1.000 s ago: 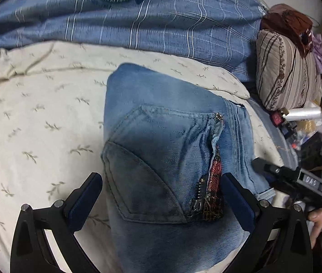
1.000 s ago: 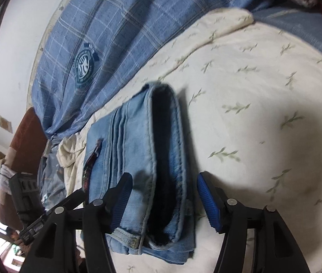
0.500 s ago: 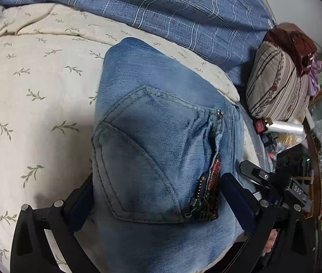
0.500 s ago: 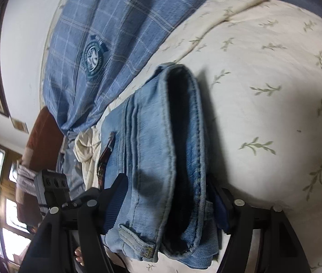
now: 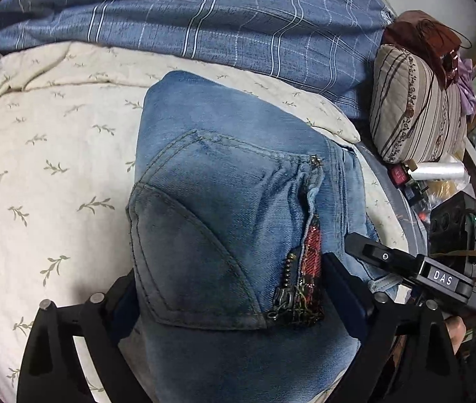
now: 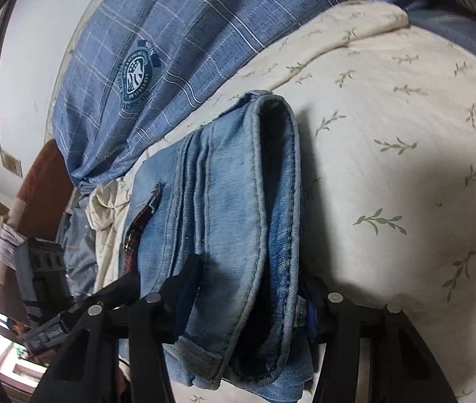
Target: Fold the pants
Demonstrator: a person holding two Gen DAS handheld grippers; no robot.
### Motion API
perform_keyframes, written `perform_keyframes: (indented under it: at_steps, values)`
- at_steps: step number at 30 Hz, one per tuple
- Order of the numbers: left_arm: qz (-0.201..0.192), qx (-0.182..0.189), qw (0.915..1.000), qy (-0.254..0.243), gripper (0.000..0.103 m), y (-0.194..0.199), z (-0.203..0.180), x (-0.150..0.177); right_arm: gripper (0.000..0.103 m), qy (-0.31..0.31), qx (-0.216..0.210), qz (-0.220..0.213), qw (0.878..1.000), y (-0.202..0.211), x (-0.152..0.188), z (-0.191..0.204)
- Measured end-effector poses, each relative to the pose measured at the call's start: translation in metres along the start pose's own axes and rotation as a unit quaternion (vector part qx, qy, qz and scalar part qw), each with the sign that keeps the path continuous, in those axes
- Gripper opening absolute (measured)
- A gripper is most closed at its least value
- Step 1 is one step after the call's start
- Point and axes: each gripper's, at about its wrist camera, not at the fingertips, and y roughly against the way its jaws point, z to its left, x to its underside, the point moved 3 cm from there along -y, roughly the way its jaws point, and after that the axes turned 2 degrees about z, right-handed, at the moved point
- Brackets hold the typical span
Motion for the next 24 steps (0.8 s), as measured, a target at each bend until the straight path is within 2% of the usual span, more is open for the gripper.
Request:
perform_keyframes:
  at_steps: [8,19,24]
  values:
    - [-0.026,-0.027,0.9986,-0.038,0.089,0.013,-0.011,-0.001,0.041,0.042,0.019,-0.027,0.999,0.005,0.002,0.017]
    - [-0.063,-0.033,0.9966,-0.042,0.086,0.037,-0.013,-0.005,0.037,0.101,0.021,-0.073,0.992,0.014,0.003,0.054]
    - [-0.099,-0.052,0.9932,-0.035,0.086,0.058,-0.005,-0.009,0.036,0.143,0.021,-0.086,0.986,0.007,0.007,0.082]
